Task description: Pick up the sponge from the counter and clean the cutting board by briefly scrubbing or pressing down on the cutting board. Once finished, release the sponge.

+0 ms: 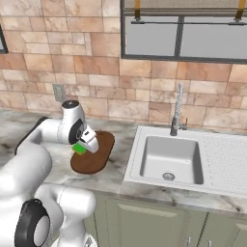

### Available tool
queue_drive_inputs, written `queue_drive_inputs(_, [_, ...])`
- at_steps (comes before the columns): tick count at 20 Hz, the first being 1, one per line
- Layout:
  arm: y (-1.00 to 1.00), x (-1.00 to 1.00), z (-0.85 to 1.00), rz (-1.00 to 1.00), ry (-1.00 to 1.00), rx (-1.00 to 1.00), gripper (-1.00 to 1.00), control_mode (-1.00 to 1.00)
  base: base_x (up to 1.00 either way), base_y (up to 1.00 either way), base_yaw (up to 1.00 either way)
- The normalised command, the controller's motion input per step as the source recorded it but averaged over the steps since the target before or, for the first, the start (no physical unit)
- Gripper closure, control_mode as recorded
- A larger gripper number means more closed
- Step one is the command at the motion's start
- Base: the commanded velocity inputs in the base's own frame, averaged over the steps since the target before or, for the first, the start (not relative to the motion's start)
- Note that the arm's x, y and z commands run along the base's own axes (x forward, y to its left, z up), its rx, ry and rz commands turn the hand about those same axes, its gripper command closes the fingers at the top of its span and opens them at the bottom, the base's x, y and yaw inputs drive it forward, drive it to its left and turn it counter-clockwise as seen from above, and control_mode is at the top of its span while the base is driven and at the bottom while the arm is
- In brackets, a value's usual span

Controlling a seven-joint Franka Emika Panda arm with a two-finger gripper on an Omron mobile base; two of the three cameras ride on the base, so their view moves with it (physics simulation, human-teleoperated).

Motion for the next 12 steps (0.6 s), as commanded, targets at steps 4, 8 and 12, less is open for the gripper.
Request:
queue_drive_inputs(4, [0.2, 0.15, -0.33, 0.0, 0.0, 0.05, 1.0, -1.0, 0.0, 0.0, 0.0])
queue_drive_inputs(8, [0.22, 0.0, -0.43, 0.0, 0.02, 0.03, 1.0, -1.0, 0.0, 0.0, 0.0])
queue_drive_inputs(12, [0.06, -0.05, -0.3, 0.0, 0.07, 0.0, 1.0, -1.0, 0.0, 0.0, 0.0])
